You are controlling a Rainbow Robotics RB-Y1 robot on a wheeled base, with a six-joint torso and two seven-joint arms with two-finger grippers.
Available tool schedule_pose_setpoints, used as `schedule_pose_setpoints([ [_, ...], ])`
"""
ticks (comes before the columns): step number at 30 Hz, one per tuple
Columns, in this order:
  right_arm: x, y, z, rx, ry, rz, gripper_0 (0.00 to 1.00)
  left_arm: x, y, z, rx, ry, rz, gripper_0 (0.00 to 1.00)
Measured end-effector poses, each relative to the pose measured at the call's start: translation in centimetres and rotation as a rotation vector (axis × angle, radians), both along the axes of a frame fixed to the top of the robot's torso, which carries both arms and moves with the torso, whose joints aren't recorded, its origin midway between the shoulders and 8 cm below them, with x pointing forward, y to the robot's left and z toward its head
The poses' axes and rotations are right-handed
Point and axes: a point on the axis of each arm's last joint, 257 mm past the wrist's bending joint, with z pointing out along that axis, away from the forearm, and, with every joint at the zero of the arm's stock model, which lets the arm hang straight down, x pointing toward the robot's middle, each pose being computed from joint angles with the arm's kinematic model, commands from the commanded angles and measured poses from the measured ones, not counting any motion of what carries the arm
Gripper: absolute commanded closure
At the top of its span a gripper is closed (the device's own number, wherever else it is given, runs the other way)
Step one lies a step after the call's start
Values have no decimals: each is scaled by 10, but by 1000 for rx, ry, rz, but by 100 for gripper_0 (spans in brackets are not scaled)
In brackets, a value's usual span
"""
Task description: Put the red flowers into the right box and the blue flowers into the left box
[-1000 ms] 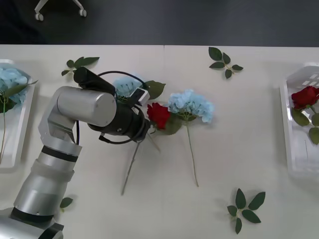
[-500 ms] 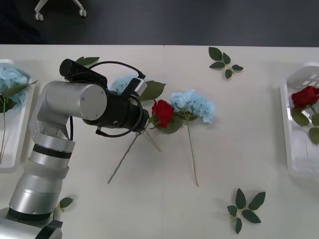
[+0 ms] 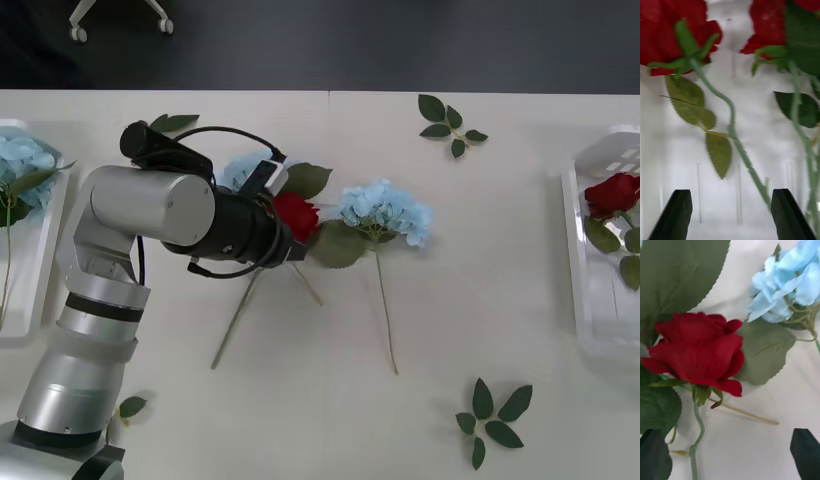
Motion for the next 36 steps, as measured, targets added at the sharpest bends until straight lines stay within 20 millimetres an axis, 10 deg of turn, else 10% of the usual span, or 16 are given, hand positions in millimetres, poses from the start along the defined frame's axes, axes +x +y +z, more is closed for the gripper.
schedule_pose_setpoints([
  [16,22,120,80,35,88,355,38,-4,21,-45,107,57,36,0],
  [26,-1,228,122,123,109,465,38,6,12,-67,102,39,56,0],
  [27,-6,239,120,131,120,475,38,6,11,-67,101,39,56,6],
  [29,-15,255,115,131,139,505,38,6,12,-67,104,38,57,81],
  [30,-20,263,111,125,148,519,38,7,13,-67,109,36,58,100],
  [36,-36,307,87,149,187,461,38,8,16,-68,120,33,62,100],
])
